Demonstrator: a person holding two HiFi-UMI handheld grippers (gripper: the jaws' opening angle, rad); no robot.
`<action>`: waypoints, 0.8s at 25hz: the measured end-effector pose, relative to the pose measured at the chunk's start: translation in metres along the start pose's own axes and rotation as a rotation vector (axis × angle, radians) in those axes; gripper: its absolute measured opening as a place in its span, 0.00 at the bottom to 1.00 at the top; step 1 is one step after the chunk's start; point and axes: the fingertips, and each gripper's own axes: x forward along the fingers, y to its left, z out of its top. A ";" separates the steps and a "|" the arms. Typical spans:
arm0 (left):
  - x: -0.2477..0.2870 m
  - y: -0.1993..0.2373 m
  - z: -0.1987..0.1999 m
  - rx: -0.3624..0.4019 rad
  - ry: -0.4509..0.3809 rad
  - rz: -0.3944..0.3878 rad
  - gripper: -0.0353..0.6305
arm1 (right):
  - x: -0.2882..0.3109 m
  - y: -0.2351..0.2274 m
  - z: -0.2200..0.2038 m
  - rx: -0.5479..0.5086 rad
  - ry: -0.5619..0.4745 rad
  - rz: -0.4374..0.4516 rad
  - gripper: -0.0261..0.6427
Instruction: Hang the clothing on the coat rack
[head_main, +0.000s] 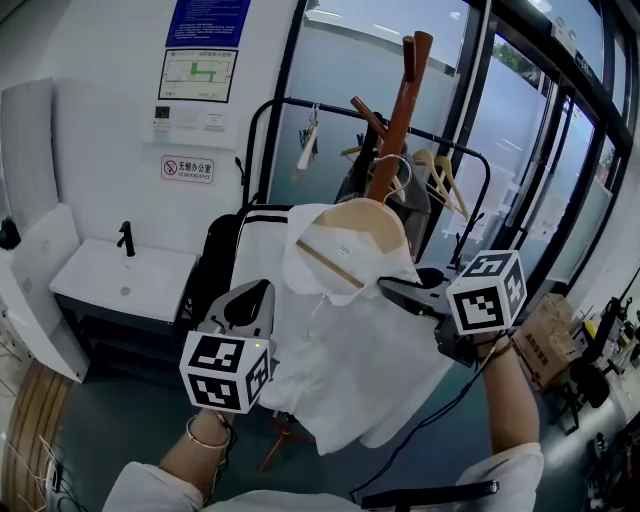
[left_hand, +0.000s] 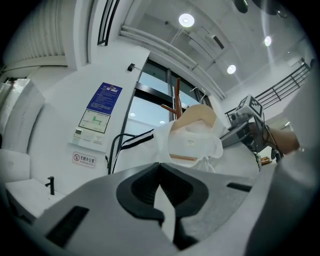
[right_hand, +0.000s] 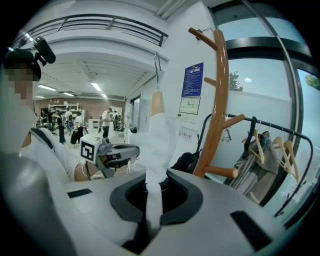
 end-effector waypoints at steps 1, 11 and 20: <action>0.000 0.000 0.004 0.007 -0.005 0.000 0.06 | -0.002 0.000 0.004 -0.004 -0.003 -0.001 0.08; 0.013 -0.020 0.038 0.068 -0.046 -0.039 0.06 | -0.019 -0.012 0.034 0.016 -0.001 -0.003 0.08; 0.034 -0.022 0.068 0.083 -0.052 -0.043 0.06 | -0.023 -0.025 0.065 0.020 0.012 -0.001 0.08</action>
